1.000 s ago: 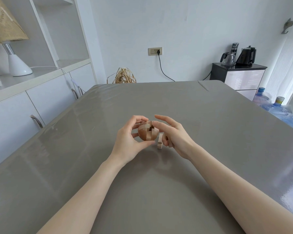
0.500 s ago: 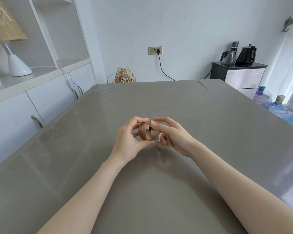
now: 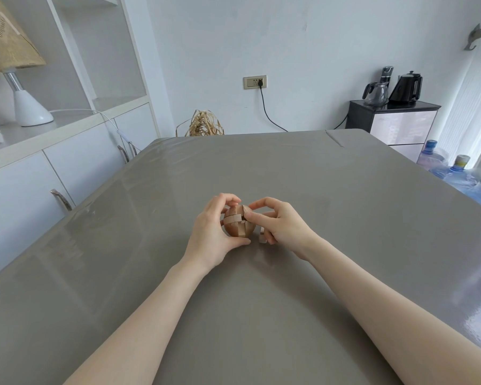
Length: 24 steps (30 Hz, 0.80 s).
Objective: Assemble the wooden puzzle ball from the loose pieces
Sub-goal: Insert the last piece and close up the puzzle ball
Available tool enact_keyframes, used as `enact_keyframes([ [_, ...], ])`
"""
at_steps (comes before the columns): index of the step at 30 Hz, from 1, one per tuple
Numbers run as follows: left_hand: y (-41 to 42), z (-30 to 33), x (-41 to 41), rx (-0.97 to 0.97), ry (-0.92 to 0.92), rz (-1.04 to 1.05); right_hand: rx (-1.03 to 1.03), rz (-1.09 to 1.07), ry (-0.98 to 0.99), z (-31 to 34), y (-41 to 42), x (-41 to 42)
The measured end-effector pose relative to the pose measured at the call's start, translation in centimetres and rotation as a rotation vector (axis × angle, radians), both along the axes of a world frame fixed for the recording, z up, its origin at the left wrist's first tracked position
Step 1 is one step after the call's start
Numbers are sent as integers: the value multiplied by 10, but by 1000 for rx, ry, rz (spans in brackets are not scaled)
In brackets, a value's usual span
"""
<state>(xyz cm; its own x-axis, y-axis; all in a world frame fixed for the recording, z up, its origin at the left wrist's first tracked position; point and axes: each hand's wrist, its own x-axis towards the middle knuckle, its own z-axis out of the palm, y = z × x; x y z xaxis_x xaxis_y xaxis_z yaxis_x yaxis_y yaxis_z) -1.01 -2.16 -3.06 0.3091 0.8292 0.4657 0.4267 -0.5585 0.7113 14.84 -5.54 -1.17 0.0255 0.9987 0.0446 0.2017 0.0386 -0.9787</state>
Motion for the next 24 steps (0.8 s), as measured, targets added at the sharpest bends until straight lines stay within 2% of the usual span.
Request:
enact_keyframes([
  [14,0,0,-1,-56,15,-28,10,-19,-39,0,-5,2],
  [24,1,7,2,-75,89,-14,3,-53,-46,1,-7,1],
])
